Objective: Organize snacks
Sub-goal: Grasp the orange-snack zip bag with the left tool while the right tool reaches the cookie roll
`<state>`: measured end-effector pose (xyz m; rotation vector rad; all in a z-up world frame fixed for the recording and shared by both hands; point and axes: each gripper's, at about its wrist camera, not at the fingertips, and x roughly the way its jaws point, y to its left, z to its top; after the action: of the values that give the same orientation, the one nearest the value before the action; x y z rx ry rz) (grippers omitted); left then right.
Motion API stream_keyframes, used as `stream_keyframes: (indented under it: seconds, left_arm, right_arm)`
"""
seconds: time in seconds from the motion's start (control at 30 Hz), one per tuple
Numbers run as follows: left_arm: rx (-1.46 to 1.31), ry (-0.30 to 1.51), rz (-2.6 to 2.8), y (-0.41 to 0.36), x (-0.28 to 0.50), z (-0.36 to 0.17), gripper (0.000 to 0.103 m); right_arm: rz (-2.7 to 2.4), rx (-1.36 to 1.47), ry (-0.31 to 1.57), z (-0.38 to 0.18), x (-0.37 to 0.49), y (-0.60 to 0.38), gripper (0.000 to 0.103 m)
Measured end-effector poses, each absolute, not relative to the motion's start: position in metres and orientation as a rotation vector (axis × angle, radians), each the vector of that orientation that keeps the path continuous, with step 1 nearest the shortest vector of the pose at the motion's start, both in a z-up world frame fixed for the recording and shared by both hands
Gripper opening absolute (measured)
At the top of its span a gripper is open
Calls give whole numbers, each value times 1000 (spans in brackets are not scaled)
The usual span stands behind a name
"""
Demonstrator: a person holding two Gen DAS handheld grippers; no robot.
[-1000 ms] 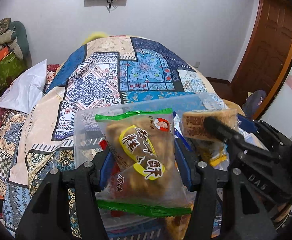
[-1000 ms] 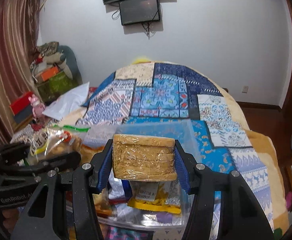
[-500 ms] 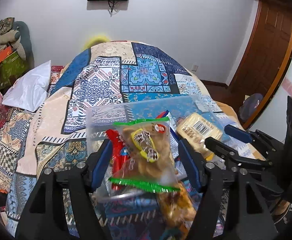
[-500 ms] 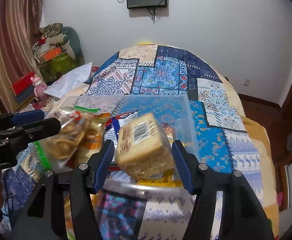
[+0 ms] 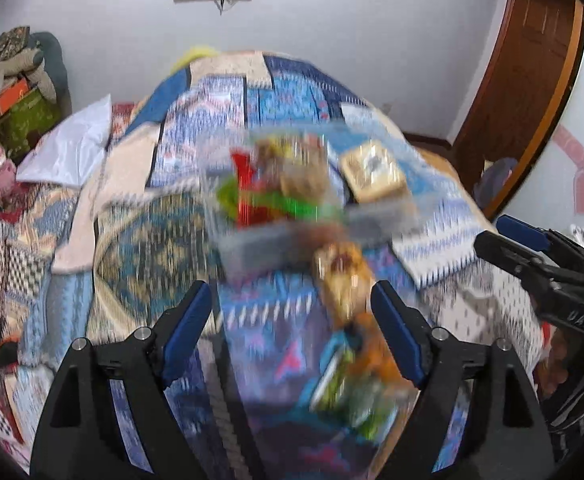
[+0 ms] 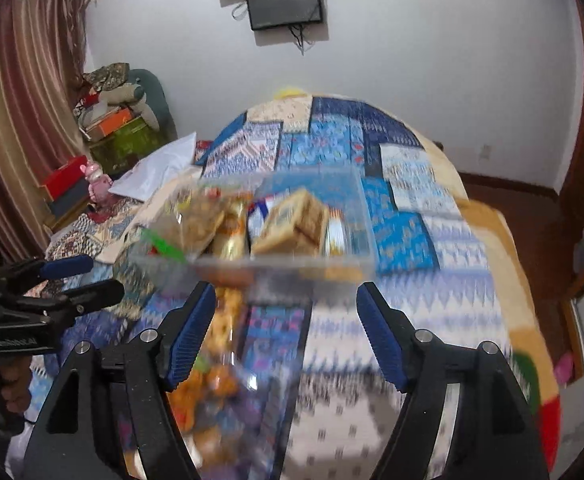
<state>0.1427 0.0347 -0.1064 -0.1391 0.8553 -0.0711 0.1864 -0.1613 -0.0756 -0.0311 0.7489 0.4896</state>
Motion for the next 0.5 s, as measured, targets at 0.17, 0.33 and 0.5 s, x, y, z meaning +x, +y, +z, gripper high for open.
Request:
stream_keyframes:
  seconds: [0.17,0.33,0.5]
  left_arm:
    - [-152,904,-70,34,109,-128,82]
    - [-168,922,-62,38,83,-138,82]
    - [-171,928,-38,44,73,-140,82]
  right_arm:
    - [510,21,851,-100,155,-163,71]
    - [548,17,915,-120,128,-144,80]
    - [565,-46,967,-140,117,-116,83]
